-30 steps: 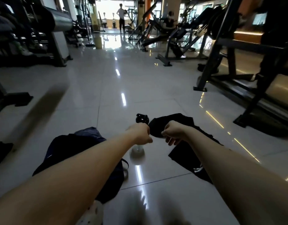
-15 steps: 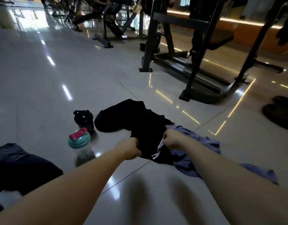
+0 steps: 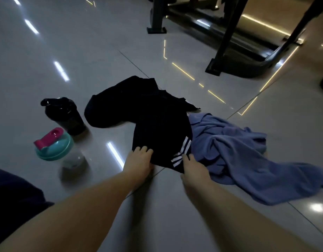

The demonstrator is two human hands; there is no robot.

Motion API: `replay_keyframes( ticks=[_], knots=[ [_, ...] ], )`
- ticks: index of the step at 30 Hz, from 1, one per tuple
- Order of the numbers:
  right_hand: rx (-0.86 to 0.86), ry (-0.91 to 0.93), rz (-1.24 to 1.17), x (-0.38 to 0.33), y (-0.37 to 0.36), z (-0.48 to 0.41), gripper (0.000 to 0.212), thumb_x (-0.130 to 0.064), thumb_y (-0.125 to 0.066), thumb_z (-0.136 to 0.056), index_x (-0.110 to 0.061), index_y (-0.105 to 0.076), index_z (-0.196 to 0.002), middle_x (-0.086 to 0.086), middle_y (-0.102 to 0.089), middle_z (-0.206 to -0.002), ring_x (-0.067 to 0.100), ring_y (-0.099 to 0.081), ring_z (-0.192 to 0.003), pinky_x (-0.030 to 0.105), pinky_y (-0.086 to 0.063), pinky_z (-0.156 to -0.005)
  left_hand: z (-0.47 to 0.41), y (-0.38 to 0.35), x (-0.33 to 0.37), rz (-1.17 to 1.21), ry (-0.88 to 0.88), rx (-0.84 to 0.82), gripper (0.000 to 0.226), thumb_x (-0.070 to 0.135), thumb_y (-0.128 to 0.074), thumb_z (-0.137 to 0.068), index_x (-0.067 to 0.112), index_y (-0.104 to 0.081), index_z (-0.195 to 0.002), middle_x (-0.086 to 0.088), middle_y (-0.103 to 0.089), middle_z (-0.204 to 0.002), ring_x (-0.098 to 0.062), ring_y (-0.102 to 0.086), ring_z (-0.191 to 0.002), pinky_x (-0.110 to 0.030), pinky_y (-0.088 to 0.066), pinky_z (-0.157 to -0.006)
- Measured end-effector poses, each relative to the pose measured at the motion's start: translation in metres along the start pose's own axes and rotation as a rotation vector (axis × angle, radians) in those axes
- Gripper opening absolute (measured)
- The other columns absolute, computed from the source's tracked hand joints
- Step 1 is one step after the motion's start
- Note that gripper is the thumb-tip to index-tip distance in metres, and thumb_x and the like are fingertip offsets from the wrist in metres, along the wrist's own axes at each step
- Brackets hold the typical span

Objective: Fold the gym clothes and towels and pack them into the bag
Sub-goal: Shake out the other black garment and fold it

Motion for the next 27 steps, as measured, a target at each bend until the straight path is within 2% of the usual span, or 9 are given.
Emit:
replay_keyframes(
  ticks=[3,6,8,11,13,17,20,23,27],
  knots=[
    [0.013,-0.027,-0.184,-0.006,-0.001,0.007,0.029,-0.02,-0.06,-0.092,-0.016,-0.055,-0.12,0.017,-0.06,-0.112,0.038,-0.063,-0.1,0.045,-0.05,-0.074,0.005,0.001,0.006,0.132,0.026,-0.097,0.019,0.021,-0.053,-0.088,0.018,-0.06,-0.106,-0.006,-0.067,-0.106,-0.03,-0.064,-0.101,-0.039,-0.052,-0.083],
    [0.011,-0.015,-0.248,-0.008,0.035,0.018,0.004,-0.014,-0.055,-0.096,-0.014,-0.052,-0.097,0.01,-0.051,-0.077,0.031,-0.049,-0.071,0.039,-0.041,-0.062,0.012,0.016,-0.004,0.403,0.151,-0.105,0.02,0.017,-0.051,-0.087,0.018,-0.068,-0.098,-0.003,-0.069,-0.099,-0.028,-0.067,-0.096,-0.035,-0.055,-0.081],
    [0.081,-0.02,-0.428,-0.005,0.081,0.022,0.006,-0.011,-0.053,-0.096,-0.015,-0.057,-0.093,0.014,-0.06,-0.08,0.035,-0.051,-0.069,0.036,-0.035,-0.058,0.011,0.051,-0.014,0.662,0.227,-0.014,0.016,0.012,-0.051,-0.089,0.016,-0.067,-0.091,-0.002,-0.066,-0.089,-0.027,-0.066,-0.092,-0.03,-0.048,-0.074],
    [0.259,-0.044,-0.69,0.0,0.174,0.035,0.012,-0.006,-0.053,-0.092,-0.009,-0.064,-0.091,0.019,-0.066,-0.08,0.032,-0.064,-0.066,0.028,-0.04,-0.053,0.01,0.143,-0.025,0.992,0.265,0.162,0.016,0.007,-0.05,-0.092,0.013,-0.063,-0.085,-0.005,-0.061,-0.075,-0.029,-0.063,-0.077,-0.032,-0.051,-0.066],
    [0.336,-0.022,-0.879,-0.002,0.241,0.057,0.015,-0.001,-0.05,-0.093,-0.003,-0.064,-0.098,0.018,-0.06,-0.07,0.023,-0.06,-0.046,0.024,-0.042,-0.042,0.015,0.22,-0.027,1.068,0.233,0.289,0.016,0.007,-0.05,-0.095,0.01,-0.064,-0.088,-0.007,-0.06,-0.075,-0.024,-0.059,-0.068,-0.03,-0.051,-0.06],
    [0.404,0.121,-1.026,-0.01,0.365,0.113,0.019,-0.005,-0.042,-0.103,-0.007,-0.059,-0.096,0.015,-0.056,-0.072,0.024,-0.059,-0.048,0.029,-0.038,-0.044,0.045,0.366,-0.025,1.389,0.114,0.394,0.018,0.005,-0.045,-0.101,0.012,-0.056,-0.088,-0.012,-0.058,-0.085,-0.023,-0.061,-0.07,-0.036,-0.059,-0.058],
    [0.581,0.222,-0.901,-0.021,0.45,0.162,0.025,-0.008,-0.045,-0.1,-0.013,-0.061,-0.082,0.007,-0.054,-0.066,0.024,-0.058,-0.055,0.028,-0.038,-0.046,0.084,0.45,-0.032,1.46,-0.007,0.539,0.016,0.004,-0.045,-0.101,0.012,-0.055,-0.093,-0.016,-0.06,-0.098,-0.027,-0.066,-0.085,-0.042,-0.063,-0.075],
    [0.785,0.258,-0.758,-0.032,0.512,0.22,0.026,-0.015,-0.052,-0.1,-0.019,-0.065,-0.079,0.001,-0.06,-0.073,0.014,-0.059,-0.065,0.028,-0.043,-0.057,0.124,0.493,-0.045,1.502,-0.045,0.714,0.017,0.002,-0.05,-0.097,0.015,-0.06,-0.093,-0.018,-0.064,-0.104,-0.026,-0.068,-0.089,-0.036,-0.063,-0.073],
    [0.893,0.262,-0.964,-0.04,0.541,0.264,0.021,-0.014,-0.05,-0.102,-0.008,-0.068,-0.094,0.015,-0.068,-0.092,0.025,-0.069,-0.08,0.034,-0.059,-0.069,0.165,0.508,-0.044,1.401,-0.035,0.832,0.018,0.005,-0.06,-0.094,0.02,-0.069,-0.089,-0.008,-0.07,-0.093,-0.023,-0.069,-0.086,-0.036,-0.06,-0.076]
  ],
)
Point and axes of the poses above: each hand's wrist, its own z-axis away from the middle knuckle, its own y-axis out of the back of the hand, x = y × z, the point moved 9 cm from there along -z, towards the middle knuckle
